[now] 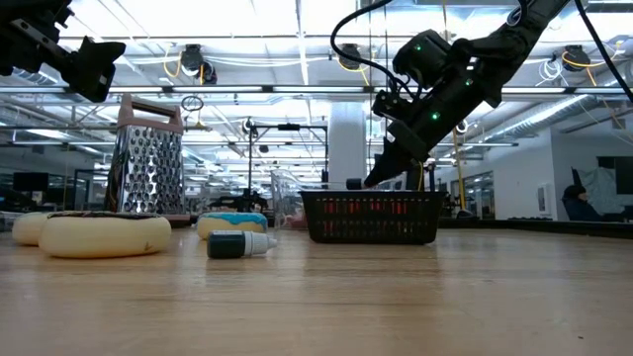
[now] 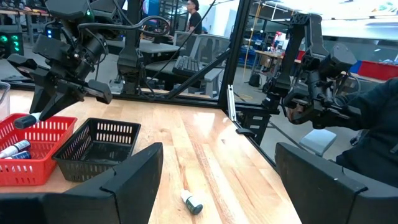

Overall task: Pick & Place Food Item
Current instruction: Put the light blue food coloring into the red bin

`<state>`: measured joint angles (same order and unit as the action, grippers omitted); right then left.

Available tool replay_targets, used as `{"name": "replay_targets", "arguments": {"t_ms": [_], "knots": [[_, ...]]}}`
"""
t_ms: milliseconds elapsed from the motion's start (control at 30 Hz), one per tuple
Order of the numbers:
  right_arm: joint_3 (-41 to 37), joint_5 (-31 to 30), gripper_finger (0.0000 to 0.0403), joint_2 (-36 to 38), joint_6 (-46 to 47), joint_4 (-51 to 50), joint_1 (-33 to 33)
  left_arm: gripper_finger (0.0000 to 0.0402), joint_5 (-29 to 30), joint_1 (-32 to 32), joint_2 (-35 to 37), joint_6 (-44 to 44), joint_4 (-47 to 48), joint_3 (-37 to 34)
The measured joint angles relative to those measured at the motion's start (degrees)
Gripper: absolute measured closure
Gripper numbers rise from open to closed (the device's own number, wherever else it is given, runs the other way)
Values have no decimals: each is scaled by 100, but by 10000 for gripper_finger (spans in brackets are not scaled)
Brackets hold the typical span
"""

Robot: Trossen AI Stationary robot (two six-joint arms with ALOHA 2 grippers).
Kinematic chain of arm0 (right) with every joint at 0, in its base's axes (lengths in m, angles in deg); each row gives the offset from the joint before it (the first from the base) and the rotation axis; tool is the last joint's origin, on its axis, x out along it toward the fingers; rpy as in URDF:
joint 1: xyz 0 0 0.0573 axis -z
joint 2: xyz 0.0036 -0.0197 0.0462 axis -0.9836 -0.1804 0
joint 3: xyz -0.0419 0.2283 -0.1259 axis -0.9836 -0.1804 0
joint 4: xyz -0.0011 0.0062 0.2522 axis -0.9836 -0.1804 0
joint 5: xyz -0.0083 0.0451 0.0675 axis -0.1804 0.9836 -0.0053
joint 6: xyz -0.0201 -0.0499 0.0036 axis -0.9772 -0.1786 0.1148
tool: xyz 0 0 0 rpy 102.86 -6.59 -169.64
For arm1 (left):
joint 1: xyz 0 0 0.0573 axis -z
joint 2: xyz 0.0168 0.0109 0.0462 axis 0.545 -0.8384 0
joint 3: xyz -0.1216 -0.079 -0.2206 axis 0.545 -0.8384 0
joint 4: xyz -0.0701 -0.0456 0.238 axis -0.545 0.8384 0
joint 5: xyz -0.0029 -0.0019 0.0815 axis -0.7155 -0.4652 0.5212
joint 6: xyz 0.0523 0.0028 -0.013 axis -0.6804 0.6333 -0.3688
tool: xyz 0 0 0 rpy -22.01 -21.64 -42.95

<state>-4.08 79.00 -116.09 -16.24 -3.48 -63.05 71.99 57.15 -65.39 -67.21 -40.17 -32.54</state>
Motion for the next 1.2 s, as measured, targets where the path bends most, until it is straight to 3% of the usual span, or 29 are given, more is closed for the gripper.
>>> {"name": "replay_targets", "arguments": {"t_ms": [867,1200], "knots": [[0,-1,347,0,-2,0,0,91,0,0,-1,0,0,0],[0,-2,283,0,0,0,0,91,-1,1,-1,0,-1,0]]}}
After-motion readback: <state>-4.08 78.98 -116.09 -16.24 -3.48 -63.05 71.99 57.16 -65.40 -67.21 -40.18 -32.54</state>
